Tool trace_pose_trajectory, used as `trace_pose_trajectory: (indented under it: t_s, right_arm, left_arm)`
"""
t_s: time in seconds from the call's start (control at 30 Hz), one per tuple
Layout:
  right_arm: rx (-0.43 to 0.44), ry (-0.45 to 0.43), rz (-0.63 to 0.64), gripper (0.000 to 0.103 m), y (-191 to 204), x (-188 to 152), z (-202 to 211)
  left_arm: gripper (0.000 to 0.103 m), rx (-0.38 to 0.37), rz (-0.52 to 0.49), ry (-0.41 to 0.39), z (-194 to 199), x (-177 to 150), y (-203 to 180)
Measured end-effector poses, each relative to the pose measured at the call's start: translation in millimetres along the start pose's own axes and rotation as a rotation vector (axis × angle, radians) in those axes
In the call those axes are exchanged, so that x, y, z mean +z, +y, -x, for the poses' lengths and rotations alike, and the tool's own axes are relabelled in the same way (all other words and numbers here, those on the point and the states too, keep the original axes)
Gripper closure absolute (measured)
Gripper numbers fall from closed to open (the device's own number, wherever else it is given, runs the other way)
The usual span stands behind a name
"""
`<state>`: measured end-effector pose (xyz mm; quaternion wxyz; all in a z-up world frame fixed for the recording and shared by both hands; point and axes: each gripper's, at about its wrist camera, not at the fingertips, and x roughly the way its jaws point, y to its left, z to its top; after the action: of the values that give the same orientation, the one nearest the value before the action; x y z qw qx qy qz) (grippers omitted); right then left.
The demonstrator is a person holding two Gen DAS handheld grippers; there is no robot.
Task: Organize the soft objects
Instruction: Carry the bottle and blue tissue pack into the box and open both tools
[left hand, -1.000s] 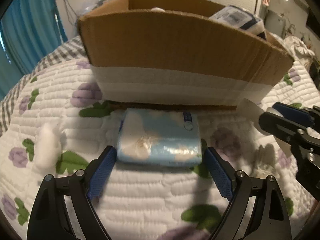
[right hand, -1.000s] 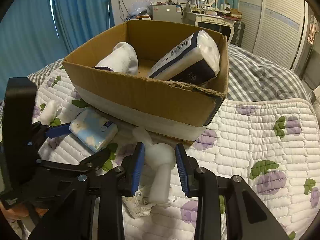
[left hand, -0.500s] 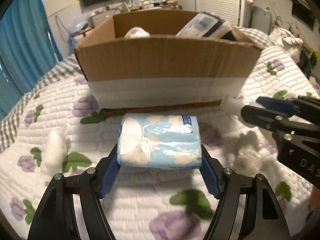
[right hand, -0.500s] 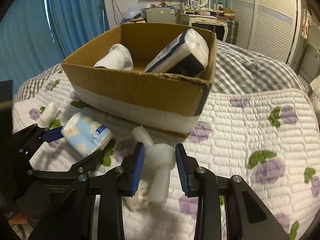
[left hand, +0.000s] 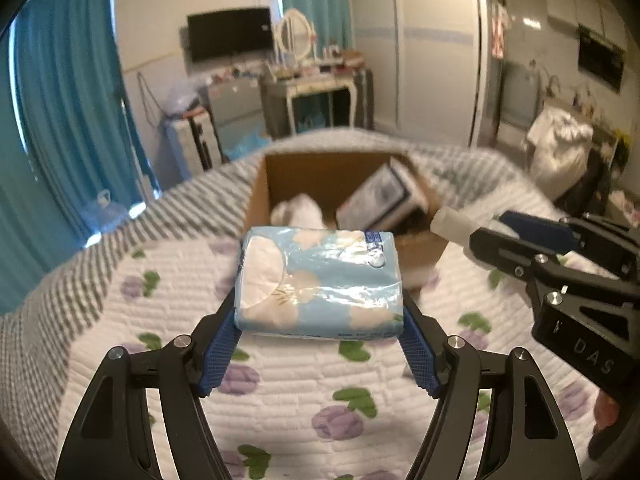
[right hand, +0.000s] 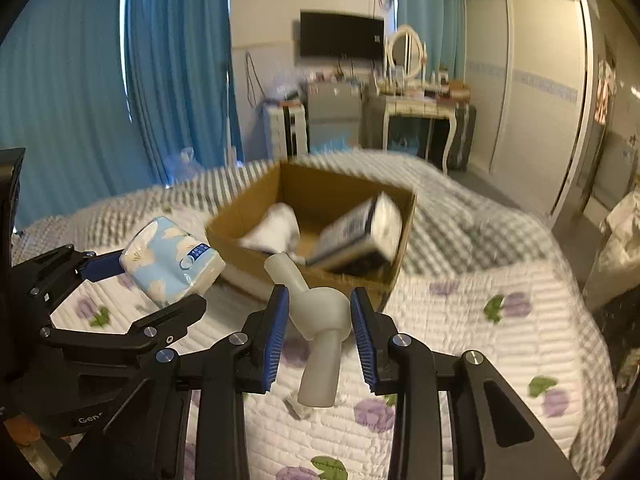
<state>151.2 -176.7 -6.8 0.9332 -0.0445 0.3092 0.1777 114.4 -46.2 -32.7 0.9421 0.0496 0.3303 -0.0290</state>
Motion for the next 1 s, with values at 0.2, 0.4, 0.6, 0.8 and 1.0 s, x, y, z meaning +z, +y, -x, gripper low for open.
trace_pose_trajectory:
  t_s: [0.2,0.4,0.6,0.8,1.0]
  right_arm:
    - [0.021,-0.103,0.016,0.071,5.4,40.3,33.7]
    - [0.038,-0.164,0.012,0.071,3.7,76.5,36.2]
    - [0.025,-0.165,0.001,0.071,-6.4,106.5,-0.9]
    - [0.029,-0.102,-0.033,0.071,-23.2,121.8,-76.8]
    - [0.051,-0.020,-0.067,0.071,-42.6,114.1,-148.8]
  left_arm:
    - [0.031,0.000,0.049,-0.103,34.2,26.8,11.0]
    - [0.031,-0.005,0.065,-0.161,30.1,55.7,22.7]
    - [0.031,0.013,0.062,-0.147,-14.2,79.0,34.9]
    - [0.031,-0.005,0.061,-0.105,-82.9,89.9,41.1]
    - [0.031,0.002,0.047,-0.056,-135.7,86.1,40.0]
